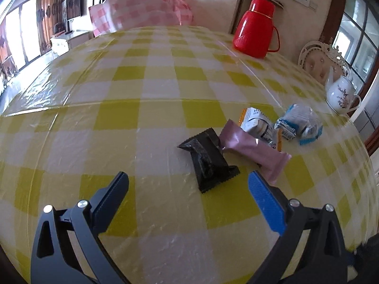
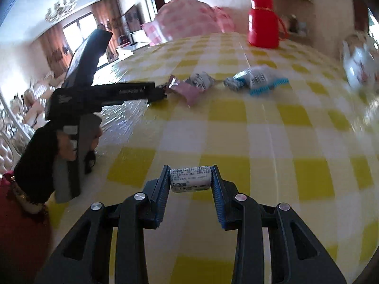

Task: Organize snacks
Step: 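Grasp the black snack pack with the left tool, then lift the carton and black pack and carry them toward the white box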

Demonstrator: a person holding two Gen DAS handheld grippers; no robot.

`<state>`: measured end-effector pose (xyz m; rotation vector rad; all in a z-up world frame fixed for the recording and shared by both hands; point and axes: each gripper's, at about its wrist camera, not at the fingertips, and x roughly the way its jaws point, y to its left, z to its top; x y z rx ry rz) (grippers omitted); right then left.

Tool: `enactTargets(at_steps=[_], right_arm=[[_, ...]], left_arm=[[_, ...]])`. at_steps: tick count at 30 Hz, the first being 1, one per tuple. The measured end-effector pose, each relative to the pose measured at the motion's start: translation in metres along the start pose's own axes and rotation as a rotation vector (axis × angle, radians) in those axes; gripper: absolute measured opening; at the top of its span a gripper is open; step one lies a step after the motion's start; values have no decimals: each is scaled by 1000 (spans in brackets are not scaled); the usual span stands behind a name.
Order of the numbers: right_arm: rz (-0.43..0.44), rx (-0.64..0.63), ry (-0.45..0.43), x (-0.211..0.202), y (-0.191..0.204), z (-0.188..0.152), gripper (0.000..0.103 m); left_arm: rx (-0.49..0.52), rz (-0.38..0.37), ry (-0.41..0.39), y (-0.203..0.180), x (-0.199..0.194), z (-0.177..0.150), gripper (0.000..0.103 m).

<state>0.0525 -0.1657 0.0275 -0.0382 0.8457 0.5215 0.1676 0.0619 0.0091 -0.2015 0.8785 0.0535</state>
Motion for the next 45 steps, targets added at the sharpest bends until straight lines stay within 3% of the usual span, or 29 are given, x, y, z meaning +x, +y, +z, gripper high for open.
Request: enactTargets(at_steps=[7,9,11,12,13,16,18,24,35,45], right_arm=[[33,28,62,5,2,-10,35],[37,32,67,4,2,-12,35],[33,24,66,3,3,-12,35],[35,21,66,2,4,-13,35],[38,23,67,2,2,-13,35],[49,34,68,1,1,-13,35],[44,39,66,1,1,-13,35],[25,56,41,-1,-2,-11,34],[-14,63,6,-6,-7,-7,34],[-69,65,-77,-20,-7,-4,34]], left_arm=[[-18,116,25,-15,20,15,101],[14,192,52,-24,30,19,101],[42,189,39,-28,29,19,78],[63,179,16,-30,23,18,36],[90,180,7,-31,19,15,33],[121,132,18,-27,8,3,33],[100,57,5,-21,-5,1,33],[131,9,-69,-33,-35,-14,33],[269,17,-127,-78,-62,-50,33],[258,10,-196,-81,-88,-71,33]])
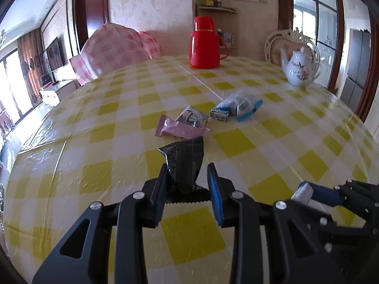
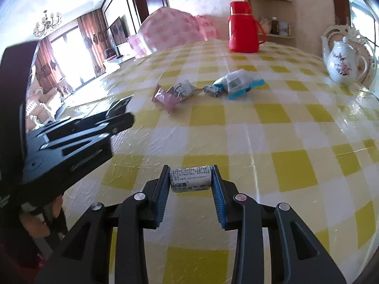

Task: Organize snacks
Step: 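Lift the carton and black pack and carry them toward the white box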

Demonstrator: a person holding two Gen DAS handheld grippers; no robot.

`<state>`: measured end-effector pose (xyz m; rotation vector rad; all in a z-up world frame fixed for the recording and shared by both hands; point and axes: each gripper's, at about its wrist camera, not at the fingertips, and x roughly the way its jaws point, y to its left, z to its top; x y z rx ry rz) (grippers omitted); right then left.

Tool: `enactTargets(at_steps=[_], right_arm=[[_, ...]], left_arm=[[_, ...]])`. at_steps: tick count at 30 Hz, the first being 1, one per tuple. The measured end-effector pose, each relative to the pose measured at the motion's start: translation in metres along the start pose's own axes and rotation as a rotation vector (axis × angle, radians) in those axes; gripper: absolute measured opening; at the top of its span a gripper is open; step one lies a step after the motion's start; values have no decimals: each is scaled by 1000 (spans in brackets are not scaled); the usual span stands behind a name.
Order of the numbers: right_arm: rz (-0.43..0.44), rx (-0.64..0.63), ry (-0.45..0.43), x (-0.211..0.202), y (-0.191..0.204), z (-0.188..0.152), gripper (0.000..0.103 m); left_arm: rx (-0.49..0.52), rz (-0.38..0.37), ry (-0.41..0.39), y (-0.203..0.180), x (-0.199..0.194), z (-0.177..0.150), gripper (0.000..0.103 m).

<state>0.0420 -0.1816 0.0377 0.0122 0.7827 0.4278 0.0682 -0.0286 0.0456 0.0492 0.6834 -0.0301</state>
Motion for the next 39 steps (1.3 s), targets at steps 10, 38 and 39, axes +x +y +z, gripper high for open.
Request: enactTargets(at_steps=[10,38,39], right_arm=[[-50,20,-120,-28,-1,0,34],[-128,73,-377,-143,22,-53,34],[-125,69,-381,-145,26,-54,34]], left_arm=[[-50,22,-86,5,-29,-11,33],[-38,34,-301,-18,-143,-56,33],[-35,35,-310,-18,-149,-58,33]])
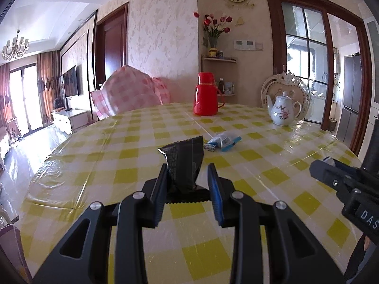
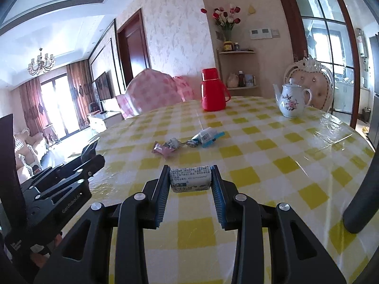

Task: Organize snacks
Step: 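Lift the carton and black pack and carry them toward the white box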

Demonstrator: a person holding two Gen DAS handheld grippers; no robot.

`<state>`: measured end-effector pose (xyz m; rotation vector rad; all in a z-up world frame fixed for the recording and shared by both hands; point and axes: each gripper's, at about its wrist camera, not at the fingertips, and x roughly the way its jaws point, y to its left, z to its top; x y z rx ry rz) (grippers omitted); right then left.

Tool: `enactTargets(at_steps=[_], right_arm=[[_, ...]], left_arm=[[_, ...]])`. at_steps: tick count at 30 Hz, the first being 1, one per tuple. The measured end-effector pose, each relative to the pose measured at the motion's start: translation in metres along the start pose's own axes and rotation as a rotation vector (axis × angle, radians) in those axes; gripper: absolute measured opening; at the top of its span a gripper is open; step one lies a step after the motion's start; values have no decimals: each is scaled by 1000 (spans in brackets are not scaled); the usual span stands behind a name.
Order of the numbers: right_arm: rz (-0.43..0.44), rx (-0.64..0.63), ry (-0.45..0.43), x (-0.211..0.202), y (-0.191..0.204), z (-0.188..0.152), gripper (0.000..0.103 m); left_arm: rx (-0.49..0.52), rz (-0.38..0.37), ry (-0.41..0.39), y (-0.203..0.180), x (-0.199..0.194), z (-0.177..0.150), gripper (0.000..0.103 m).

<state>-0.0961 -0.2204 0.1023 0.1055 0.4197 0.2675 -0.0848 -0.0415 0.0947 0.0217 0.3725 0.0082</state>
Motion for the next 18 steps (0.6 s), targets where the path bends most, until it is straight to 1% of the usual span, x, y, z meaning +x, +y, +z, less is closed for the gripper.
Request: enactTargets(at_steps=[7,18], right_arm=[[41,-68,-28,-28,37,0,34],[120,-176,-110,-80,110,6,34]], left_arm=[[0,25,-62,14,-40,6,33],[6,115,-169,68,-125,7,33]])
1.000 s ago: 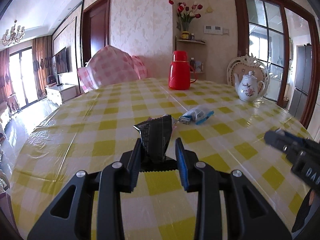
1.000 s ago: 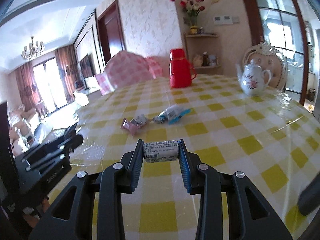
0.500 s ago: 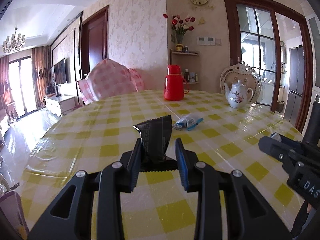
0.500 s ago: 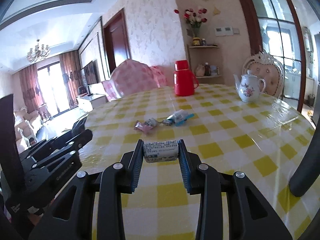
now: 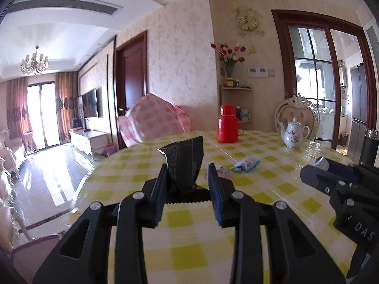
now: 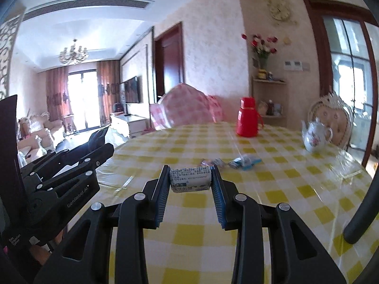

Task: Organize snacks
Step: 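Lift the carton and black pack and carry them toward the white box, then open both tools over the box to drop the snacks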

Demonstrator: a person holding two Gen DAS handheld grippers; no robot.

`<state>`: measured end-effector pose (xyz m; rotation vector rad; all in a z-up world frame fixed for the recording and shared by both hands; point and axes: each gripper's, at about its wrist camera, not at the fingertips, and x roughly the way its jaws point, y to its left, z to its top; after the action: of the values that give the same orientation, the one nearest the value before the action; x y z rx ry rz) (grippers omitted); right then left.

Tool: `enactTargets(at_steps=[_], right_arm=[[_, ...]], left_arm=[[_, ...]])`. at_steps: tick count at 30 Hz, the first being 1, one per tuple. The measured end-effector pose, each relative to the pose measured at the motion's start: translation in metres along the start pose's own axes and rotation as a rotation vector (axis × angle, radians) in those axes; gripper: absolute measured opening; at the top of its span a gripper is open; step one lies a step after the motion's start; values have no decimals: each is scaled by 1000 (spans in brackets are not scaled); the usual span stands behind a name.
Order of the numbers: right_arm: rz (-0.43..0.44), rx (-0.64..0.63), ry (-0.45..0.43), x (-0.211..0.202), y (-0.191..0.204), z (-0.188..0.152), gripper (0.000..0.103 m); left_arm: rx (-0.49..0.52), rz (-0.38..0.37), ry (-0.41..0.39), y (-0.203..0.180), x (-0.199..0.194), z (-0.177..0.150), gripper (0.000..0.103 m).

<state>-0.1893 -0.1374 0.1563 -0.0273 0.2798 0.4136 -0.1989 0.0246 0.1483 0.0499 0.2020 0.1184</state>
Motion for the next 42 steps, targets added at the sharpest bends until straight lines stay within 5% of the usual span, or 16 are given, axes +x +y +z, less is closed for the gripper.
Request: enactTargets(at_steps=[11,27,29,31,33,42], right_arm=[[168,-154,-3,-12,104,5,34],[543,-392,223,-3,266,-57,35],[614,-410,251,-6,276,-65,36],[658,-430,261,-9,282,-70,43],[652,-433,246,-13,284,-71,56],[515,-312,223,7,218,-55,57]], left_arm=[[-21,169,-19,96,-59,-12,34],[-9,380,208,244,-102,-55,35],[-7,390,227,252,-106,-59,47],[-6,412,229,256,-104,-58,90],[-7,429,213,255,-104,-57,93],[-21,422,222,239,-81,-55,97]])
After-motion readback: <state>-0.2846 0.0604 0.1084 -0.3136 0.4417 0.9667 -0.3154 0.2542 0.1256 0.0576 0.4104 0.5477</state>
